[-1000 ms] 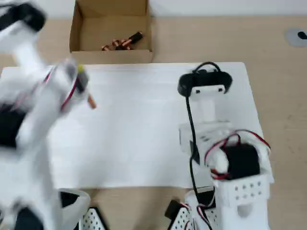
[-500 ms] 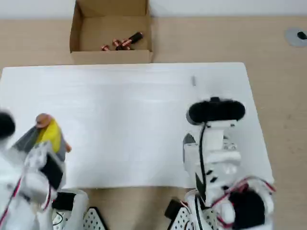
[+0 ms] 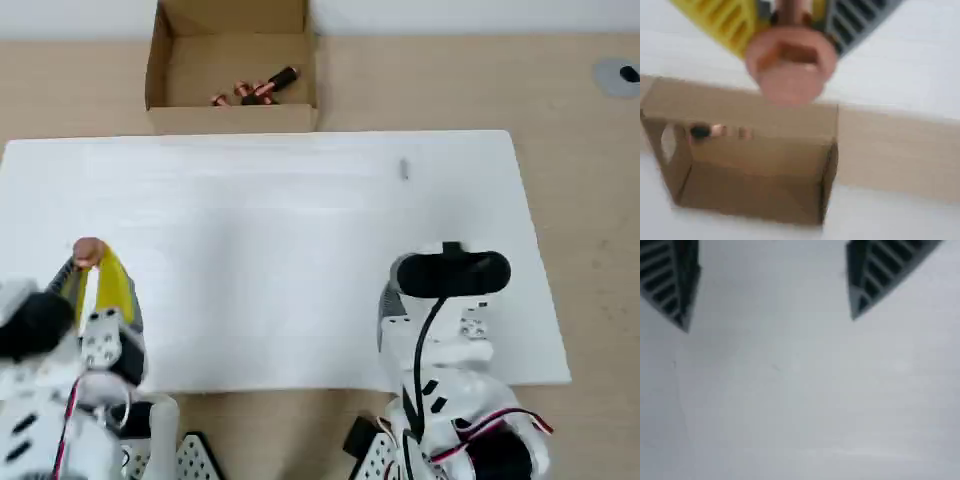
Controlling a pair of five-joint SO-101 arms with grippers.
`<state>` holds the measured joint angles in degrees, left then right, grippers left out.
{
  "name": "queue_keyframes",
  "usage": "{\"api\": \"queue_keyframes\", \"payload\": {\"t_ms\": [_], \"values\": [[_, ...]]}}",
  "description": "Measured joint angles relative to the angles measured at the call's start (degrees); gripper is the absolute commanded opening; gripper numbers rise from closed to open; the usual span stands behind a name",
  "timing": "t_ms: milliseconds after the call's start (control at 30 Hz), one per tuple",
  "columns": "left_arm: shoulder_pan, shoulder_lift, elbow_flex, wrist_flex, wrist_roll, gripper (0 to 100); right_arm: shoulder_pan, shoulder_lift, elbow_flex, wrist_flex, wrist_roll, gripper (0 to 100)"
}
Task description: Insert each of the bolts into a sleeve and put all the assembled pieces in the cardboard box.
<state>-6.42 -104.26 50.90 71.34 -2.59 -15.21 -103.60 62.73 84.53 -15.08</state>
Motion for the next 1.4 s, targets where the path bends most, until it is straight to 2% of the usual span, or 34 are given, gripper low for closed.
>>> {"api": "queue_keyframes", "payload": {"t_ms": [300,500,600,767,1133,1400], "values": [[-0.4,0.0,18.5,-0.8,1.1,1,0.0,0.0,0.8,0.1,0.0,24.6],[-4.7,0.0,30.2,-5.3,1.1,1,0.0,0.0,1.3,0.1,0.1,24.6],[-7.3,0.1,34.5,-8.4,1.1,1,0.0,0.0,3.3,-0.4,3.4,24.6],[-8.4,0.1,39.4,-10.0,1.1,1,0.0,0.0,9.8,-1.8,6.9,24.6],[-8.6,0.1,45.0,-14.8,1.1,1,0.0,0.0,20.3,-2.5,7.3,24.7],[-8.6,0.1,45.3,-14.9,1.1,1,0.0,0.0,25.8,-5.3,7.4,24.6]]}}
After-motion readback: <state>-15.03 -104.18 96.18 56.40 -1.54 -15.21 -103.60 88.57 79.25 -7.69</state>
